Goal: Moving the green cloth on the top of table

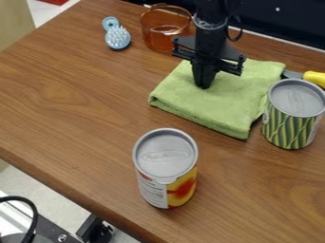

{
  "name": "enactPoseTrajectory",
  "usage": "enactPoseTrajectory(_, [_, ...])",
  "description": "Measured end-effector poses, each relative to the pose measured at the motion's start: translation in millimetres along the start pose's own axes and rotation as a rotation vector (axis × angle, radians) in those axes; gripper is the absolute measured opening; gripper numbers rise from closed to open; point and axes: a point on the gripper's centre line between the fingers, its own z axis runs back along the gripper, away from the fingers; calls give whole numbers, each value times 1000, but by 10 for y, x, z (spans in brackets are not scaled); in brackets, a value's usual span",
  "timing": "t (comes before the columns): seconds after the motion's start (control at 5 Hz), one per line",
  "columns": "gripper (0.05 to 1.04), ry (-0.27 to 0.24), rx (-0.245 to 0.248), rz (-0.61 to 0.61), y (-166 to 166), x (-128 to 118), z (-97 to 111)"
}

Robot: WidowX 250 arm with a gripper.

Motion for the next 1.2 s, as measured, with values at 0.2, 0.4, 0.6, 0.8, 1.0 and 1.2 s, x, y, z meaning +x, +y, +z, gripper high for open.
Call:
enactPoseTrajectory(0.2, [53, 31, -23, 20, 2, -13, 28])
enactPoseTrajectory(0.4, [53, -5, -51, 61, -39, 83, 125])
enactPoseTrajectory(0.6, [53, -24, -73, 85, -48, 171, 273])
enactPoseTrajectory(0.8, [53, 13, -80, 76, -57, 120, 283])
enactPoseTrajectory(1.0, [53, 35, -105, 73, -48, 83, 432])
enactPoseTrajectory(1.2, [53, 57, -127, 62, -33, 34, 533])
